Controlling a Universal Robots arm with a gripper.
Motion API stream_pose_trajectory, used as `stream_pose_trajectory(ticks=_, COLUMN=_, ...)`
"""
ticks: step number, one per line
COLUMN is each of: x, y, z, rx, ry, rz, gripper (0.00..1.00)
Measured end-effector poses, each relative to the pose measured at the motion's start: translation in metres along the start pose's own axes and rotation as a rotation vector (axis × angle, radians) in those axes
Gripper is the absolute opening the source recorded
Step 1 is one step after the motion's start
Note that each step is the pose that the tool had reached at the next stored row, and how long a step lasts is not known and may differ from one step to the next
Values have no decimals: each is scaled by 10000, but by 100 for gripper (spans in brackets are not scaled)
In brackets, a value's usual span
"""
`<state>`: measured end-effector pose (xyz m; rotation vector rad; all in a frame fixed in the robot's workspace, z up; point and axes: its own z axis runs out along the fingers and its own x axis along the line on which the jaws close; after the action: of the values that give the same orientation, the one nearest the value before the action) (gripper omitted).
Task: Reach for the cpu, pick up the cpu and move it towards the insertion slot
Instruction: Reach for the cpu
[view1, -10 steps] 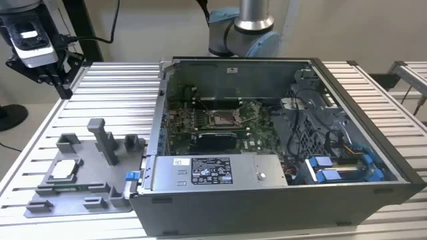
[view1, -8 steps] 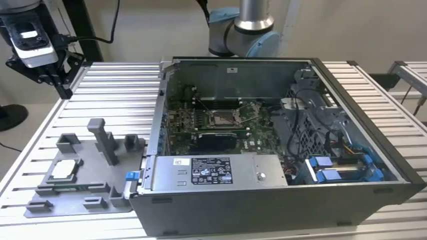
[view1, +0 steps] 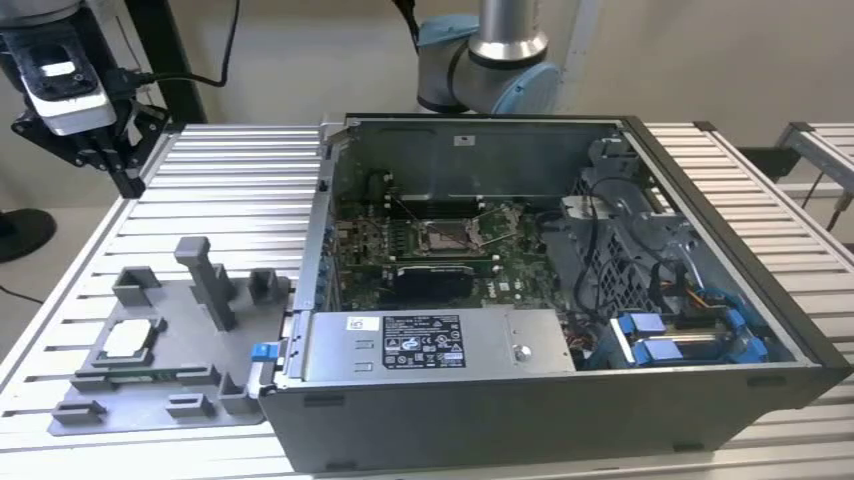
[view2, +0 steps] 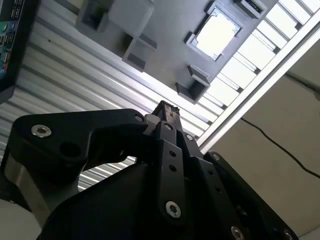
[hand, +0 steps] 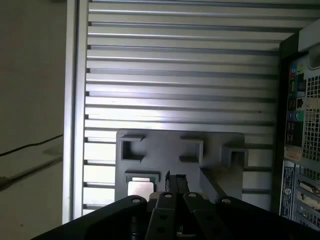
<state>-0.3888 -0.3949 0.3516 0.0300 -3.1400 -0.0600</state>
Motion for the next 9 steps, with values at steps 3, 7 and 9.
stream_pose_trajectory(ticks=3, x=5, y=-1, z=-1, rx=1, ry=3, rz=0, gripper=0)
stream_pose_trajectory(ticks=7, x=42, y=-39, z=-2, rx=-1, ry=0, rz=2, gripper=0)
stream_pose_trajectory(ticks=9, x=54, y=-77, z=-3, rx=-2, ry=0, rz=1, gripper=0)
